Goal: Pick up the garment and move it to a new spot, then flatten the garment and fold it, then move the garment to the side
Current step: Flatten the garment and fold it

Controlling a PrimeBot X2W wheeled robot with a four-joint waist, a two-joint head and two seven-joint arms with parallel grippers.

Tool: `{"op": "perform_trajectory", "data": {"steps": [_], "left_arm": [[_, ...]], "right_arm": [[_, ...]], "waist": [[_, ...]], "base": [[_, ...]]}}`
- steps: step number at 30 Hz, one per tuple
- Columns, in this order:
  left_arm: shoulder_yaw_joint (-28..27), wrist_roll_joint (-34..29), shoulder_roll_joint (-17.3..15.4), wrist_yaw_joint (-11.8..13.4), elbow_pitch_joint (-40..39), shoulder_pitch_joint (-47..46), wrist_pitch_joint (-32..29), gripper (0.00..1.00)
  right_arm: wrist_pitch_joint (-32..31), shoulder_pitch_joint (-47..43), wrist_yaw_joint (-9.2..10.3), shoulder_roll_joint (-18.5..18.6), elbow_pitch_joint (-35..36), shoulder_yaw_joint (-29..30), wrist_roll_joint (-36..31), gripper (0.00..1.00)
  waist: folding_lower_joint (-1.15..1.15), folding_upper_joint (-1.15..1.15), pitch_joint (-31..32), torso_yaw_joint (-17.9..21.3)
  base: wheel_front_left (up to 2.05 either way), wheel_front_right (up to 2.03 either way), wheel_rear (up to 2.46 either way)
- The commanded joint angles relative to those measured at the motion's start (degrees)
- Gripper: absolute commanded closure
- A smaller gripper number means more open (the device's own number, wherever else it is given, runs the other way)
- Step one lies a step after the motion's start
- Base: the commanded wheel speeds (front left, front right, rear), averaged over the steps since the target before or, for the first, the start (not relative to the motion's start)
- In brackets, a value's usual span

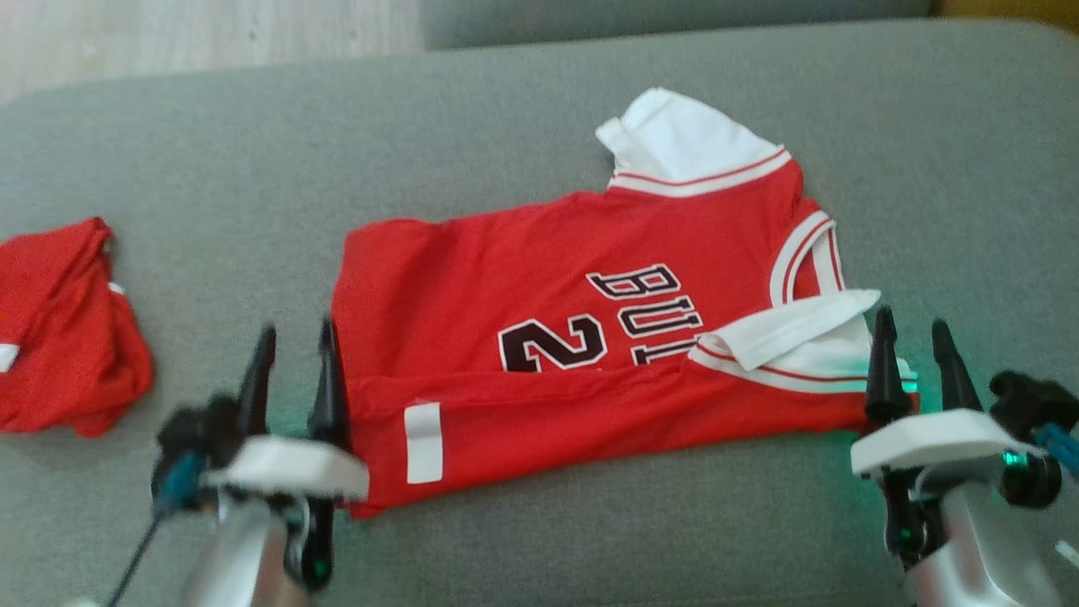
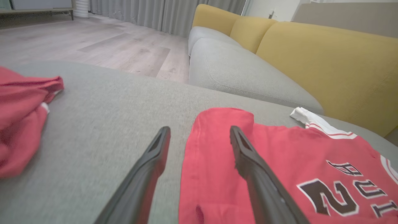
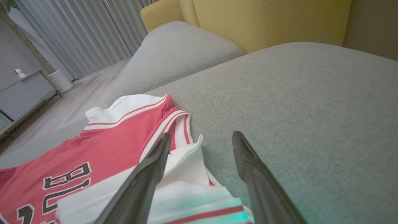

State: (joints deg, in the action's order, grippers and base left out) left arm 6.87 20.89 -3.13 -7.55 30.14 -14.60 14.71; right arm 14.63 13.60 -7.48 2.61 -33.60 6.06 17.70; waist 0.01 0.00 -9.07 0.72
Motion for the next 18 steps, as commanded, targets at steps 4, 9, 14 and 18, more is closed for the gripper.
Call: {"op": "perform_trajectory", "data": {"steps": [4, 9, 14, 18], "left_arm": [[-2.3, -2.6, -1.7, 0.2, 4.9, -9.9, 0.3, 0.0], [-2.6, -4.2, -2.9, 0.2, 12.7, -16.7, 0.3, 0.0], [-2.8, -5.8, -3.8, 0.7, 17.7, -20.0, 0.3, 0.0], [-1.7, -7.4, -4.3, 0.6, 22.0, -22.4, 0.3, 0.0]], "right_arm": [[0.4, 3.4, -0.01, 0.3, 3.1, -2.9, -0.2, 0.0], [0.4, 6.0, -0.01, 0.3, 4.4, -5.1, -0.1, 0.0], [0.4, 7.8, -0.01, 0.3, 5.5, -5.9, -0.3, 0.0], [0.4, 9.2, -0.01, 0.3, 6.5, -6.3, -1.2, 0.0]], "waist": [[-0.01, 0.0, -4.5, 1.9], [-0.01, 0.0, -7.3, 3.7], [-0.01, 0.0, -8.9, 4.6], [-0.01, 0.0, -10.2, 4.8]], "base": [[0.0, 0.0, 0.0], [0.0, 0.0, 0.0], [0.0, 0.0, 0.0], [0.0, 0.0, 0.0]]}}
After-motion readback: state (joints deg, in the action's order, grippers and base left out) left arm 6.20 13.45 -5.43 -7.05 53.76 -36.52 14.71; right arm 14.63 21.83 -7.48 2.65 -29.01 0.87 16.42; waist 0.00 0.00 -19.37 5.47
